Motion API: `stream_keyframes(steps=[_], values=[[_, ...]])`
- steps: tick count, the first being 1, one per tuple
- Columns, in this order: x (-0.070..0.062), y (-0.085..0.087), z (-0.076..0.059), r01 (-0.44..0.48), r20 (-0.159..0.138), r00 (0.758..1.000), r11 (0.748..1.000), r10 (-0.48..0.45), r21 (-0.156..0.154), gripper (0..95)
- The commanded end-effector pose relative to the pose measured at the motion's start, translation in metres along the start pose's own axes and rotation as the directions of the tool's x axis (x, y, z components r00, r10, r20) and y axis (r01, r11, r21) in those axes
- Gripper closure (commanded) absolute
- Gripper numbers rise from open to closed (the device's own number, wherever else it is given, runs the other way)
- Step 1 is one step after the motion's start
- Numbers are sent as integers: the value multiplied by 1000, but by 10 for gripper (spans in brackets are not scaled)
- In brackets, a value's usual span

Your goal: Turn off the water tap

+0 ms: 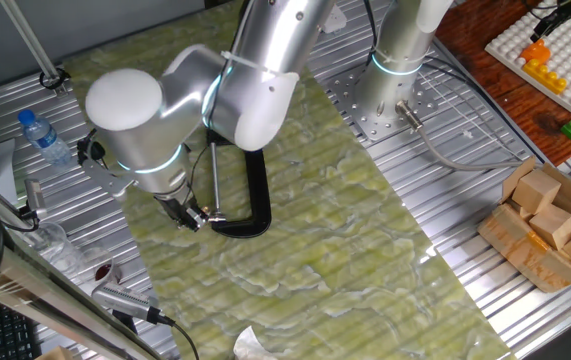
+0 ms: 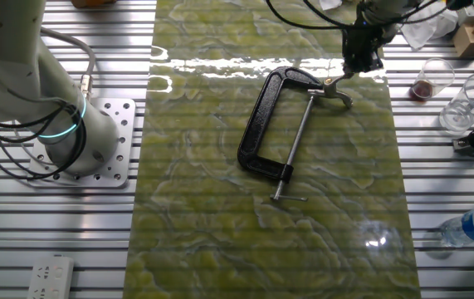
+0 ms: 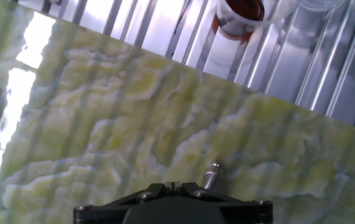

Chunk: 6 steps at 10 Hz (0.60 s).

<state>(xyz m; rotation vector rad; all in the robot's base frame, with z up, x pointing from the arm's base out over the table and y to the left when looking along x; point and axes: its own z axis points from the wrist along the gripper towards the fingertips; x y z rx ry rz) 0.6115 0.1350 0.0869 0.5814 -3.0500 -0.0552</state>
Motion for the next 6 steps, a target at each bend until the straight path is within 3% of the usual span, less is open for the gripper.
stream_keyframes(steps=[1, 6], values=[[1, -6, -1, 11, -1, 1000, 1000, -11, 0, 950], [7, -21, -5, 39, 2, 999, 999, -39, -4, 950]])
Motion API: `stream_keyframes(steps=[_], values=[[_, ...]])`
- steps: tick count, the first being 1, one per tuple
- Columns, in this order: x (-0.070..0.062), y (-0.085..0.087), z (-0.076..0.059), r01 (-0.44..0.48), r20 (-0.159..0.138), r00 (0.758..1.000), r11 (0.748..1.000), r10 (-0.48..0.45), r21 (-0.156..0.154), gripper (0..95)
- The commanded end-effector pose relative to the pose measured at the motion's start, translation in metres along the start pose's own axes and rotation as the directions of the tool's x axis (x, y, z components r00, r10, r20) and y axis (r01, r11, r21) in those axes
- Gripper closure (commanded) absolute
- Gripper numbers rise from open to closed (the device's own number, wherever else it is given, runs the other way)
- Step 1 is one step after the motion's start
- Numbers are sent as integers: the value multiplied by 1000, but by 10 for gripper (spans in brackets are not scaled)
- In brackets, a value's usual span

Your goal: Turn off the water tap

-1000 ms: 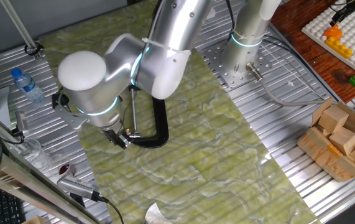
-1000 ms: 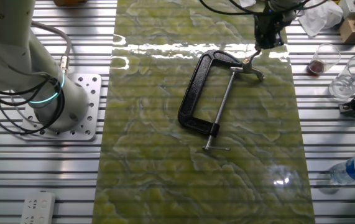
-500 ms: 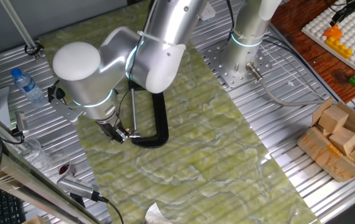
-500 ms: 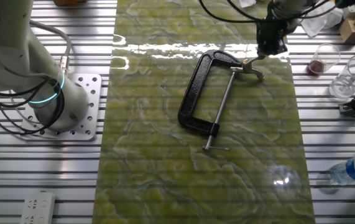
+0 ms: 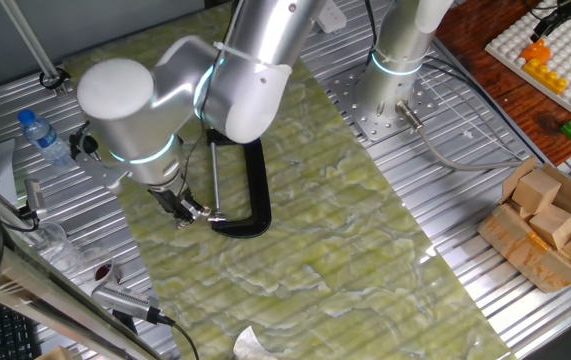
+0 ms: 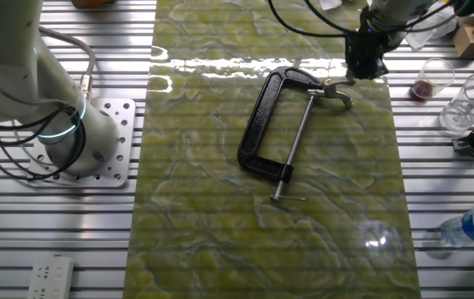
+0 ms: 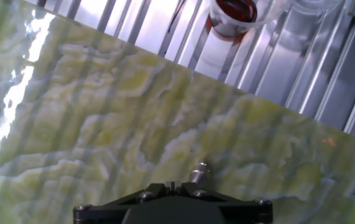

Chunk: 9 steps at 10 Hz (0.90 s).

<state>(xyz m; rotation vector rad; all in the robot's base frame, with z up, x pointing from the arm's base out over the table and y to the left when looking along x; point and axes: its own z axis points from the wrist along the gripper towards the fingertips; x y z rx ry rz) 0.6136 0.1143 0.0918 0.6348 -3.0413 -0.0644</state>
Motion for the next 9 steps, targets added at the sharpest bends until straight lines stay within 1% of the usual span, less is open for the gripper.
stream_keyframes(steps=[1, 2, 3, 4, 5, 6, 7, 8, 9], values=[[2, -4, -1, 11, 0, 1000, 1000, -11, 0, 950], [2, -5, -3, 5, -2, 1000, 1000, -5, -2, 950], [1, -3, -6, -19, -15, 1000, 1000, 19, -5, 950], [0, 0, -14, -31, -28, 999, 999, 31, -6, 950], [0, 2, -19, -41, -35, 999, 999, 41, -8, 950], [1, 8, -28, -66, -37, 997, 998, 66, -6, 950], [12, 22, -41, -123, -1, 992, 992, 123, -4, 950], [23, 37, -50, -143, 2, 990, 990, 143, 14, 950], [37, 51, -58, -151, 4, 989, 988, 151, 18, 950]])
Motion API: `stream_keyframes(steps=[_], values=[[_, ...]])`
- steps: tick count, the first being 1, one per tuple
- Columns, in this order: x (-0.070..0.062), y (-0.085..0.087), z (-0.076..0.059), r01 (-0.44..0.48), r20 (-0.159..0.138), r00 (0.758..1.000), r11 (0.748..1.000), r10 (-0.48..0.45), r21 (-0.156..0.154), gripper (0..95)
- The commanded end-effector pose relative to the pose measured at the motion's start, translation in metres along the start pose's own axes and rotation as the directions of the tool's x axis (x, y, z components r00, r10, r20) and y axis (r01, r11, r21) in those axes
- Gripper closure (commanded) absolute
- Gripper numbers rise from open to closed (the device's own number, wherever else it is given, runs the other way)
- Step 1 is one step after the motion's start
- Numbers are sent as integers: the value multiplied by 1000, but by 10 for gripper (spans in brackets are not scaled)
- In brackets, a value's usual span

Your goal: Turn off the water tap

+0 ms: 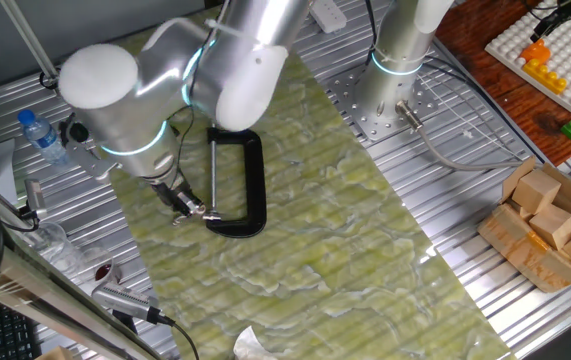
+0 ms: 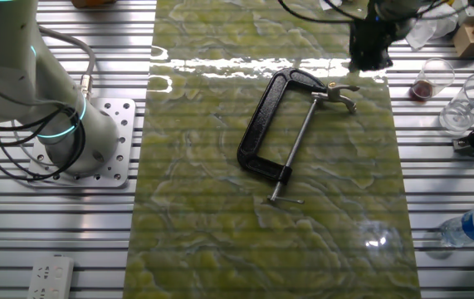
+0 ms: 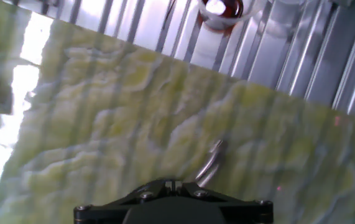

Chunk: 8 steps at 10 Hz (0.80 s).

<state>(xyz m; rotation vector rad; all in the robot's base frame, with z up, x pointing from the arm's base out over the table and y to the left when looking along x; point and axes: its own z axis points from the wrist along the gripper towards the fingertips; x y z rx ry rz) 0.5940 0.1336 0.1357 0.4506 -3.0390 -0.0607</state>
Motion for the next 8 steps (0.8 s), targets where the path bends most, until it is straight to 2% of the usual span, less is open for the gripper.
stream_keyframes(steps=[1, 3, 5, 6, 7, 8], values=[[41, 28, -20, -44, 35, 998, 999, 43, 23, 950], [61, 36, -27, -51, 32, 998, 998, 50, 34, 950], [74, 39, -33, -55, 32, 998, 998, 54, 30, 950], [84, 43, -38, -68, 23, 997, 997, 67, 27, 950], [94, 46, -38, -64, 28, 998, 998, 63, 28, 950], [97, 47, -38, -63, 30, 998, 998, 63, 27, 950]])
